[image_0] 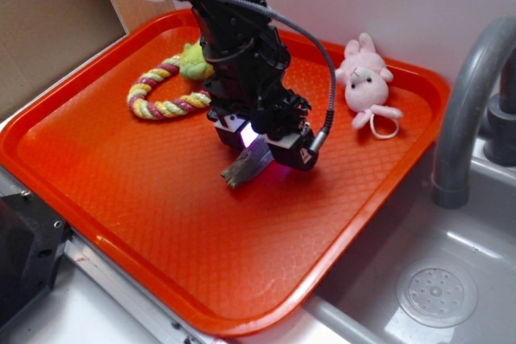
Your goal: Grab the wood chip.
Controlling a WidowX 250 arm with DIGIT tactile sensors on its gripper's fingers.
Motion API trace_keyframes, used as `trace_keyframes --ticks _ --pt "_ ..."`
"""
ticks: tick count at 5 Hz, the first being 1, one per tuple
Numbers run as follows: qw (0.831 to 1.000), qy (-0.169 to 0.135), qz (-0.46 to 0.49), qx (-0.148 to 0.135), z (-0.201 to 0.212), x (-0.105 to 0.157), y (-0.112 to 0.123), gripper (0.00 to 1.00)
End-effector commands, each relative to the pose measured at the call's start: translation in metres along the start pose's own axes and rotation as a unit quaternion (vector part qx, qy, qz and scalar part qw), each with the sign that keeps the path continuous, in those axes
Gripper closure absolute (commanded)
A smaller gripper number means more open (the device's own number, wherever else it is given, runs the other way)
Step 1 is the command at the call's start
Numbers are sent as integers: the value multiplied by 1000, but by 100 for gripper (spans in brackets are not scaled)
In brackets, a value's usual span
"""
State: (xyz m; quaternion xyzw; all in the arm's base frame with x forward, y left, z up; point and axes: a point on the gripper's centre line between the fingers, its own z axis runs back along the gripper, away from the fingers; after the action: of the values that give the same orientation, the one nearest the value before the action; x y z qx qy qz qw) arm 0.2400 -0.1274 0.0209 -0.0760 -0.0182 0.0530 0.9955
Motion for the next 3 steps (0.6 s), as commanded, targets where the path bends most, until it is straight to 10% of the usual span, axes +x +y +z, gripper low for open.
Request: trace_keyframes --ticks 1,3 --pt "999 5 -12 30 2 -16 -4 100" --pt "999 -33 -12 -3 79 15 15 100"
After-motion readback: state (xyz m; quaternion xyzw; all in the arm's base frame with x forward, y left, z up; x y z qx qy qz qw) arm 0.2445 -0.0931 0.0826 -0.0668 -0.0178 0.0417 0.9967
